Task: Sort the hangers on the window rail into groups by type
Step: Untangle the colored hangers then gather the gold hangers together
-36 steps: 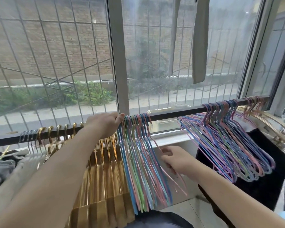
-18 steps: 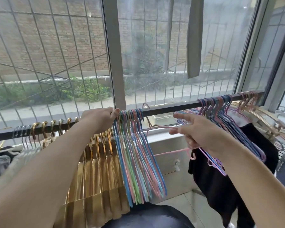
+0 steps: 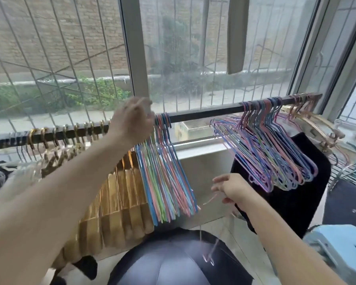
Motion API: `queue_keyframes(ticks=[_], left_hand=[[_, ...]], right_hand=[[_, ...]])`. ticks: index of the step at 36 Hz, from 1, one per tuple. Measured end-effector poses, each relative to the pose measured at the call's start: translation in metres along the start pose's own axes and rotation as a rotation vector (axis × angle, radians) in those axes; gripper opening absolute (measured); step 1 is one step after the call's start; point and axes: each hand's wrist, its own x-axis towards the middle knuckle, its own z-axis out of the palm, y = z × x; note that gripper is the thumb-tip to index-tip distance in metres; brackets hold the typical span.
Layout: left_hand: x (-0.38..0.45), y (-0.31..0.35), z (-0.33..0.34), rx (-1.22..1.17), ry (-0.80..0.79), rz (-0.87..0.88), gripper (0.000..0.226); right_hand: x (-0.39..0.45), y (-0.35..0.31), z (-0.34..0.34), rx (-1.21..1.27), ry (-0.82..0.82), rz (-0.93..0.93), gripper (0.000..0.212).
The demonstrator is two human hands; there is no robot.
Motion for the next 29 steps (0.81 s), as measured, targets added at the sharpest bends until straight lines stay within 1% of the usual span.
queue_keyframes(ticks=[3,5,6,9,11,13,14,16,17,19,20,22,24,25,26,27,28,29], left_hand=[[-0.039,0.054,0.006,-0.443,-0.008,-0.02,0.027],[-0.074,0.086,0.017,-0.699,-0.03,0.004,0.019],[-0.092,0.101,0.028,-0.788,-0.049,0.023,0.018],[-0.146,0.132,0.071,-0.893,-0.107,0.047,0.017],[-0.178,0.141,0.105,-0.99,-0.235,-0.053,0.016],[-0.207,0.135,0.139,-1.056,-0.373,-0.215,0.021],[-0.221,0.13,0.158,-1.073,-0.429,-0.293,0.023],[-0.246,0.117,0.191,-1.021,-0.516,-0.414,0.025],[-0.258,0.108,0.207,-0.971,-0.59,-0.449,0.026],[-0.282,0.091,0.233,-0.876,-0.802,-0.5,0.027],[-0.292,0.083,0.242,-0.806,-0.913,-0.504,0.031],[-0.309,0.064,0.258,-0.626,-1.061,-0.439,0.058],[-0.317,0.049,0.265,-0.557,-1.103,-0.412,0.082],[-0.319,0.044,0.266,-0.575,-1.108,-0.419,0.088],[-0.32,0.041,0.266,-0.61,-1.11,-0.426,0.089],[-0.319,0.039,0.263,-0.65,-1.103,-0.425,0.086],[-0.319,0.038,0.259,-0.707,-1.08,-0.428,0.077],[-0.315,0.038,0.254,-0.777,-1.053,-0.444,0.062]], right_hand=[[-0.011,0.043,0.011,0.037,0.019,0.063,0.03],[-0.019,0.071,0.017,-0.004,0.016,0.089,0.034],[-0.022,0.085,0.019,-0.039,0.006,0.098,0.035],[-0.034,0.119,0.019,-0.219,-0.051,0.123,0.03],[-0.042,0.135,0.011,-0.392,-0.113,0.131,0.025],[-0.05,0.139,0.001,-0.548,-0.13,0.104,0.029],[-0.055,0.14,-0.006,-0.587,-0.117,0.09,0.029],[-0.065,0.138,-0.017,-0.634,-0.099,0.074,0.027],[-0.07,0.137,-0.022,-0.654,-0.105,0.082,0.027],[-0.081,0.135,-0.028,-0.668,-0.117,0.102,0.03],[-0.087,0.132,-0.029,-0.669,-0.128,0.1,0.029],[-0.096,0.125,-0.03,-0.643,-0.164,0.081,0.024],[-0.106,0.113,-0.03,-0.584,-0.2,0.063,0.02],[-0.111,0.107,-0.033,-0.552,-0.211,0.052,0.019],[-0.115,0.1,-0.035,-0.521,-0.214,0.037,0.018],[-0.119,0.094,-0.038,-0.49,-0.214,0.019,0.017],[-0.123,0.088,-0.04,-0.447,-0.207,-0.001,0.017],[-0.124,0.084,-0.043,-0.393,-0.186,-0.025,0.017]])
